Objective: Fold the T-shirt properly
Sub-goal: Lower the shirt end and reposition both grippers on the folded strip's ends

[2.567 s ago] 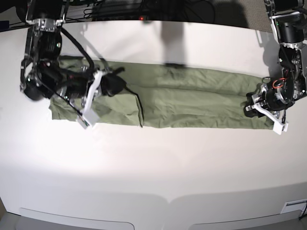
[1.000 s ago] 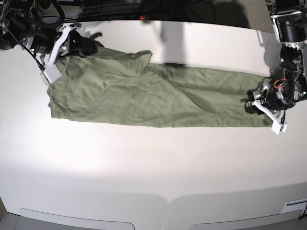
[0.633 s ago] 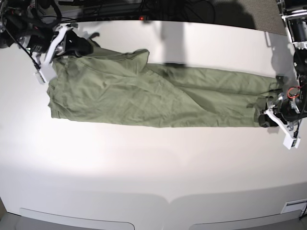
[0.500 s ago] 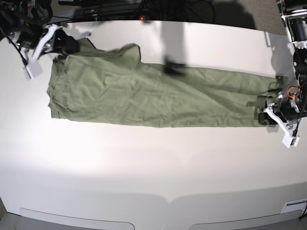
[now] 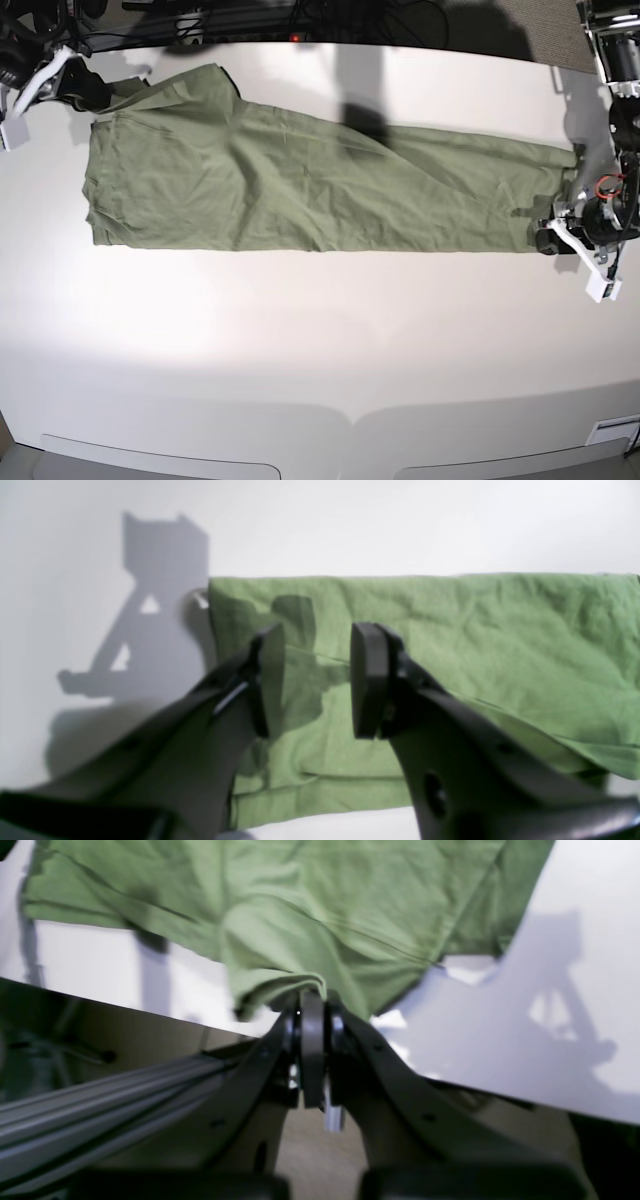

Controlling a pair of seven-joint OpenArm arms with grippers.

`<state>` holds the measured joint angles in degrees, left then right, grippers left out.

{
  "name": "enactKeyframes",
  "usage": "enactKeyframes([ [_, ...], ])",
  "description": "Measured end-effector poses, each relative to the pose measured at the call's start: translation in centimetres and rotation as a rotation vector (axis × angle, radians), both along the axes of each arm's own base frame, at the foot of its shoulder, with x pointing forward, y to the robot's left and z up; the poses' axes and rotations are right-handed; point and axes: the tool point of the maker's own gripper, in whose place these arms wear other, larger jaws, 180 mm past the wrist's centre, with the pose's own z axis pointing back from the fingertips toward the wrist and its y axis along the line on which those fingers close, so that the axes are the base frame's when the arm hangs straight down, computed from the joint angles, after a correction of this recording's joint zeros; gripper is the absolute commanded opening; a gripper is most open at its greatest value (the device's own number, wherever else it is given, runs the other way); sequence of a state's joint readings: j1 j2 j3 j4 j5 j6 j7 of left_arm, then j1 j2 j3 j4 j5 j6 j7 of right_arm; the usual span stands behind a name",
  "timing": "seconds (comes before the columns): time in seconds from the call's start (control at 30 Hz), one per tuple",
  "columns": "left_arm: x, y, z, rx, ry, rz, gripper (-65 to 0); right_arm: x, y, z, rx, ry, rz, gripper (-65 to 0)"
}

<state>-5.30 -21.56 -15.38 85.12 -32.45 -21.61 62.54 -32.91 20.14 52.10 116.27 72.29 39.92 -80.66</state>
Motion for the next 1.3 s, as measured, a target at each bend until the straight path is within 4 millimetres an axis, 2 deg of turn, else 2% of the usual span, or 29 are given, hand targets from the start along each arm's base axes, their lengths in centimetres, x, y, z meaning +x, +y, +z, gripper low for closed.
enactKeyframes([
  [0.07, -0.5, -0.7, -0.7, -0.019, 0.01, 0.001, -43.1, 0.1, 0.3, 0.2, 0.015, -0.009, 0.005, -65.0],
  [0.17, -2.3, -1.9, -2.5, -0.04, 0.046, 0.004, -43.1, 0.1, 0.4, 0.2, 0.024, -0.013, 0.004, -65.0],
  [0.37, -4.9, -1.6, -5.7, 0.068, 0.067, 0.025, -43.1, 0.3, 1.0, 0.6, 0.058, -0.031, 0.011, -65.0],
  [0.5, -5.1, -1.6, -5.8, 0.067, 0.056, 0.03, -43.1, 0.8, 0.8, 0.7, 0.047, -0.046, 0.01, -65.0],
  [0.67, -5.1, -1.6, -5.8, 0.067, 0.056, 0.03, -43.1, 4.4, 0.9, 2.8, 0.066, -0.2, -0.015, -65.0],
  [0.73, -5.1, -1.6, -5.8, 0.067, 0.058, 0.03, -43.1, 6.0, 0.3, 3.0, 0.041, -0.247, -0.06, -65.0],
  [0.83, -5.1, -1.6, -5.8, 0.067, 0.058, 0.029, -43.1, 7.9, -0.4, 1.8, 0.023, -0.244, -0.121, -65.0],
  [0.97, -5.1, -1.6, -5.8, 0.067, 0.057, 0.03, -43.1, 10.6, 1.0, 0.0, 0.099, -0.229, -0.1, -65.0],
  [1.1, -5.1, -1.6, -5.8, 0.067, 0.058, 0.03, -43.1, 13.3, 2.1, -2.4, 0.075, -0.17, -0.063, -65.0],
  [1.23, -5.1, -1.6, -5.8, 0.067, 0.058, 0.03, -43.1, 15.6, 3.0, -3.7, 0.028, -0.146, -0.023, -65.0],
  [1.3, -5.1, -1.6, -5.8, 0.067, 0.058, 0.03, -43.1, 16.9, 3.4, -3.3, 0.006, -0.161, 0.006, -65.0],
])
